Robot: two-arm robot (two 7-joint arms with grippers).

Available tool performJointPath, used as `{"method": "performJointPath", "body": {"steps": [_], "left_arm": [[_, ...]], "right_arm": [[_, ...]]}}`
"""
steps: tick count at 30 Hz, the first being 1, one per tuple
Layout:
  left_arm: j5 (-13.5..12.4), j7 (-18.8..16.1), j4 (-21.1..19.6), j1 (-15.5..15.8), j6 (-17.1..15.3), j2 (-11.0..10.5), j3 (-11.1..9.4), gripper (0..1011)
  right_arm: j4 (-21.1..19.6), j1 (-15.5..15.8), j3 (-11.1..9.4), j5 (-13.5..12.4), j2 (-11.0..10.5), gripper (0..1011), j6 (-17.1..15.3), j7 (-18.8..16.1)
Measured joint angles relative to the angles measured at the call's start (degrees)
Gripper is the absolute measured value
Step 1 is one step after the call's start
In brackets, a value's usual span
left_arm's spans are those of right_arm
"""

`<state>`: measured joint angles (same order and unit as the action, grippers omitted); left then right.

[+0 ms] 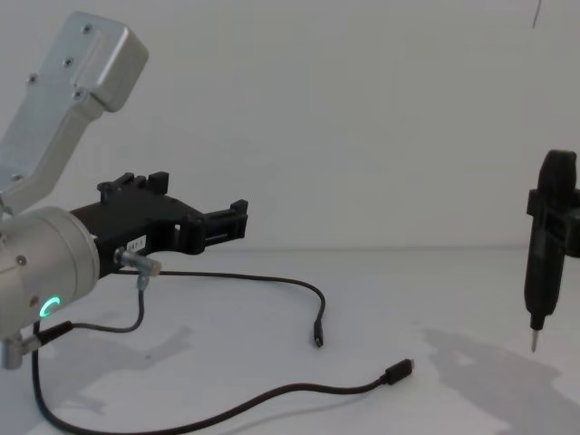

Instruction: Pick up the data cable with the one hand.

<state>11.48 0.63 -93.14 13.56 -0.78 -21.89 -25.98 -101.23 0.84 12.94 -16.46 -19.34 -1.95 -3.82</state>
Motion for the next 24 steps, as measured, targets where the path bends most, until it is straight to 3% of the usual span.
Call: {"method": "performJointPath", "body": {"steps": [14, 24], "left_arm": [[0.0, 0.12, -0.01, 0.05, 0.0, 0.01, -0.02, 1001], [0.57, 3.76, -0.02, 0.62, 0.15, -0.87, -0.63, 1001]], "right_arm": [[0.01, 0.0, 0.0, 0.0, 0.0, 279, 0.0, 0.0], [0.01, 0.0, 0.0, 0.0, 0.0, 279, 0.0, -0.01]]}}
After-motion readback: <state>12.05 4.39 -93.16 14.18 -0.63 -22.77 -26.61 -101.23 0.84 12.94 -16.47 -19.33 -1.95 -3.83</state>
